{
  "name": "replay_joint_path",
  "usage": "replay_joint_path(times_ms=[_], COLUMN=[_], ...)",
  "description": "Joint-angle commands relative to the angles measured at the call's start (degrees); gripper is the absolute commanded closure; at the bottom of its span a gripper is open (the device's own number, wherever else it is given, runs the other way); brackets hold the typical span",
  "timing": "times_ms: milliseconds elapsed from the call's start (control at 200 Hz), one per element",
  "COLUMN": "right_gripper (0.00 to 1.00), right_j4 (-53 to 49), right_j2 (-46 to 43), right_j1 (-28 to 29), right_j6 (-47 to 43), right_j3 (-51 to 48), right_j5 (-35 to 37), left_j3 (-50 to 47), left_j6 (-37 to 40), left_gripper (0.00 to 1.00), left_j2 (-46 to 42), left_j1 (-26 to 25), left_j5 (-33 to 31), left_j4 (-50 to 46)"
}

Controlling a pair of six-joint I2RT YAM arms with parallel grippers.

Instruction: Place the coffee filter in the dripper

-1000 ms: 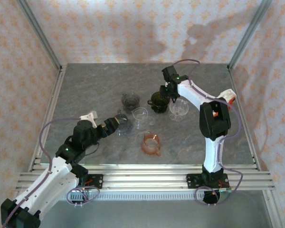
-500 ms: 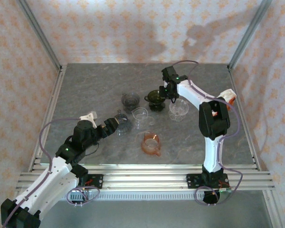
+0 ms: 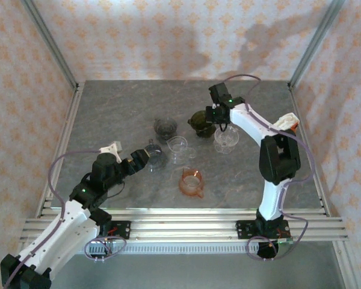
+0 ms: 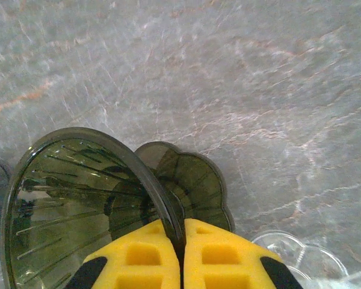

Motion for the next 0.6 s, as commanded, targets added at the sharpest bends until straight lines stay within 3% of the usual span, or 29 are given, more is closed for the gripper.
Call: replay_joint_path(times_ms=[0, 185, 360, 596], right_gripper=[1.00, 1.00, 1.00, 1.00], right_j4=[2.38, 3.03, -0.56, -5.48], right_j2=[-7.22, -17.85, -26.95, -36.04], right_j1=[-0.27, 0.32, 4.79, 10.01], right_j6=[2.98, 6.83, 8.31, 9.73], right_j3=[-1.58, -7.52, -13.46, -20.47], right_j5=[2.58, 0.46, -0.41, -8.52], left_j3=[1.17, 0.95, 0.54, -0.16], left_j6=[-0.53, -1.73, -2.39, -2.93], left_gripper=[0.00, 0.00, 0.00, 0.00], left_j2=[-1.21, -1.80, -2.83, -3.54], left_j1=[-0.48, -0.51, -0.52, -0.50], left_j5=[-1.89, -2.02, -0.68, -0.26], left_j4=[-1.00, -1.95, -1.50, -1.24])
